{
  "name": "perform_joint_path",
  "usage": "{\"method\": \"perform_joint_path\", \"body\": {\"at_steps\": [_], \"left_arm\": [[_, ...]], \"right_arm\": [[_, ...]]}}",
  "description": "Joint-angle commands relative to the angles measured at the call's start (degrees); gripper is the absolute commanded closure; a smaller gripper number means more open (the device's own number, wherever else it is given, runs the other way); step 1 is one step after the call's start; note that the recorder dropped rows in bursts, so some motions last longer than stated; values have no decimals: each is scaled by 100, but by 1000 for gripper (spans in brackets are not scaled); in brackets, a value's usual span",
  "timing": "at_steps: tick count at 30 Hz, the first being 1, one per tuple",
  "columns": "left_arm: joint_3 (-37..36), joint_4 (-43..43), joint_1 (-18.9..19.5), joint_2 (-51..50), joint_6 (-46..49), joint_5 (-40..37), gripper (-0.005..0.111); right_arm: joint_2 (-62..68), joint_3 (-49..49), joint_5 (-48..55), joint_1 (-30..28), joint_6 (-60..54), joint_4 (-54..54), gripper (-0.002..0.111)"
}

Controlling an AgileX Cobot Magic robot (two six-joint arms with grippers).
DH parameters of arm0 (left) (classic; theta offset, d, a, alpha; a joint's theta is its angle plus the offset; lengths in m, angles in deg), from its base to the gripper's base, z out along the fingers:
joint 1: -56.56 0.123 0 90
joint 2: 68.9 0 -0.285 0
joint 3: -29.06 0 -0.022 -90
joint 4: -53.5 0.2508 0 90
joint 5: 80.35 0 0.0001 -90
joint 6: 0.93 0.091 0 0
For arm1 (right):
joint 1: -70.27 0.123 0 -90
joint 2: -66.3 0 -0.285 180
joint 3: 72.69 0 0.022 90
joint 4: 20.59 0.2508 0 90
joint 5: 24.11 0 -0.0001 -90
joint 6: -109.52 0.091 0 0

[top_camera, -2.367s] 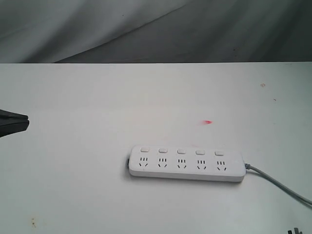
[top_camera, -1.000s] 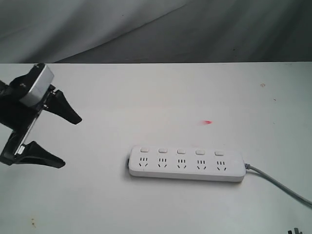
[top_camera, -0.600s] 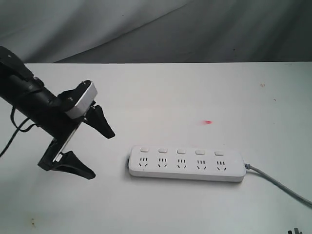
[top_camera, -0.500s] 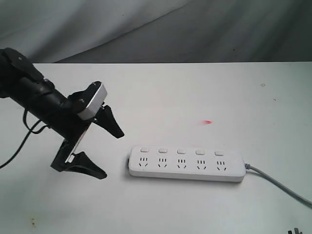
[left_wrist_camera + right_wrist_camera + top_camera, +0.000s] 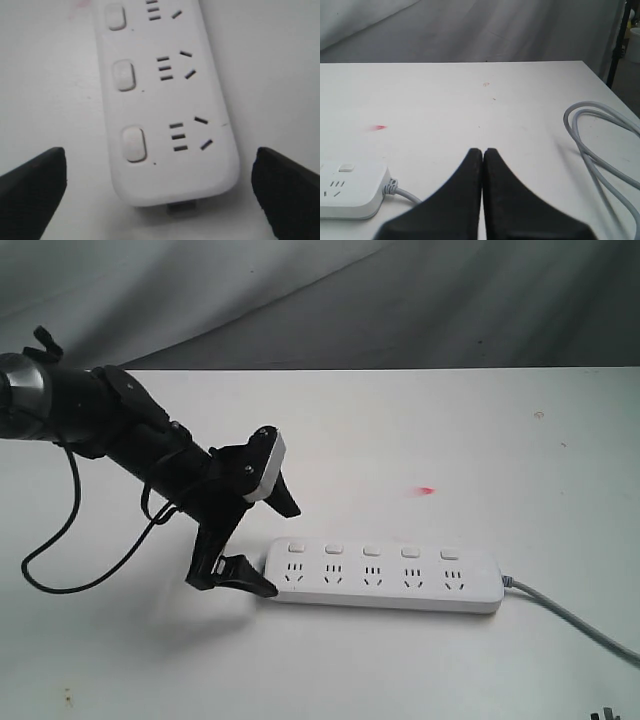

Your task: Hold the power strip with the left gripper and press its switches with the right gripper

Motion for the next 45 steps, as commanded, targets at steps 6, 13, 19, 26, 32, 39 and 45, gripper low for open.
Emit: {"method": "perform_joint_path", "body": {"at_steps": [6,13,19,26,32,39,45], "left_arm": [[386,-45,-15,-351,23,-791,13],[386,-142,-15,-526,23,-606,13],[386,-157,-15,-595,23,-495,14],[386,-157,-15,-604,23,-383,51],[386,-157,-15,-604,23,-356,79],[386,-157,-15,-604,23,-356,97],[386,-157,-15,-604,23,-356,106]], "right_arm": [[-14,-17,-38,-51,9,4,108],[-14,-17,-38,-51,9,4,108],[-14,-17,-38,-51,9,4,108],[-14,-17,-38,-51,9,4,108],[-14,-17,-38,-51,9,4,108],[-14,-17,-38,-51,9,4,108],[-14,-17,-38,-51,9,4,108]]}}
